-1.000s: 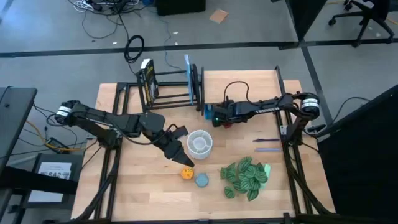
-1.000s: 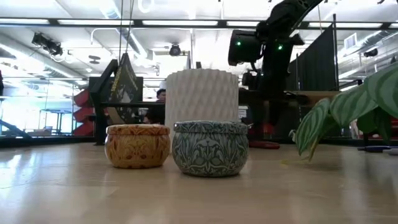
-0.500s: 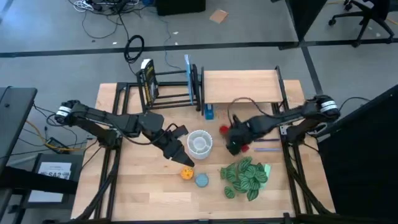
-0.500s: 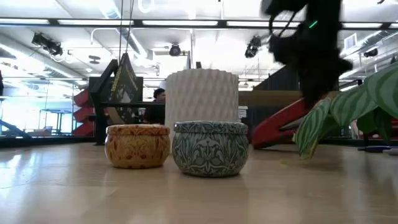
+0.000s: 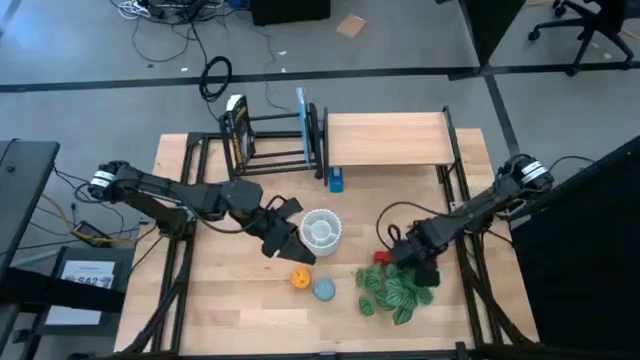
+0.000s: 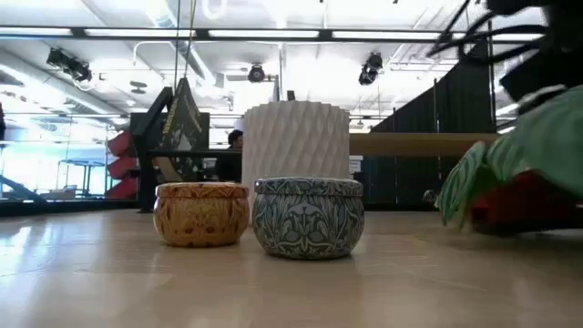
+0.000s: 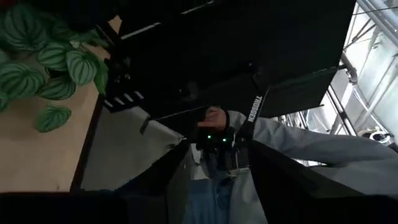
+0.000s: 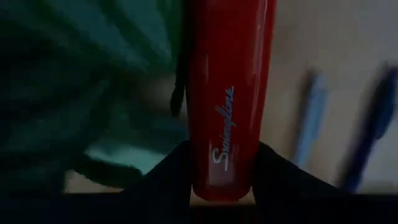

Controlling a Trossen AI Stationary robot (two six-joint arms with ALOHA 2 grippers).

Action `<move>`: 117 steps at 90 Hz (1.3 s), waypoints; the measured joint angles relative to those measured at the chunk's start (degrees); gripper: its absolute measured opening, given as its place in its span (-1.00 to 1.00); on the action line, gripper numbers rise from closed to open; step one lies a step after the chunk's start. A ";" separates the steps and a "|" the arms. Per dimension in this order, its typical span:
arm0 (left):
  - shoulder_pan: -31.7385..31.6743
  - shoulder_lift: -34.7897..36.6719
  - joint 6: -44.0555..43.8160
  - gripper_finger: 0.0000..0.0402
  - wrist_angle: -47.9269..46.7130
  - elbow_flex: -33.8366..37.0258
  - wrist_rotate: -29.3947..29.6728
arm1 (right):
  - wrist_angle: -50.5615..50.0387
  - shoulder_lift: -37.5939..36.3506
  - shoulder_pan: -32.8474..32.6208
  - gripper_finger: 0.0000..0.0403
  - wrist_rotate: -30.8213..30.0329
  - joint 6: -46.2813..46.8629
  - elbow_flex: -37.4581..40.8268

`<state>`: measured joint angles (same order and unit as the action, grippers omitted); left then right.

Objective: Stock shelves
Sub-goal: Remove the red stapler from under the shelf, then remove the blue tape dispenser from under the shelf

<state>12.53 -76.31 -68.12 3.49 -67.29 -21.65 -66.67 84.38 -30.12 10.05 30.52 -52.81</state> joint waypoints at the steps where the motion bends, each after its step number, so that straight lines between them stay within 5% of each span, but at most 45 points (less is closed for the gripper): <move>1: 0.00 0.00 0.00 -0.30 0.01 0.00 0.00 | -0.16 0.00 -0.41 -0.45 0.19 -0.01 0.01; 29: 0.00 0.00 -0.02 -0.30 0.04 0.00 0.57 | -3.97 0.00 -7.57 -0.39 0.84 3.17 -1.98; 52: 0.00 0.00 -0.03 -0.30 0.05 0.00 0.56 | -4.09 -0.07 -6.28 -0.07 0.06 4.84 -9.72; 85: 0.00 0.00 -0.09 -0.30 1.52 0.00 -0.57 | -6.01 -0.09 7.16 0.55 -10.98 20.73 -20.55; 117: 2.28 0.02 -1.54 -0.30 10.49 0.00 -3.56 | 15.56 -0.06 22.69 0.66 -29.14 45.68 -11.94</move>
<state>14.82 -76.29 -69.66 13.98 -67.29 -25.21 -51.11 84.32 -7.43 -19.10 76.21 -64.74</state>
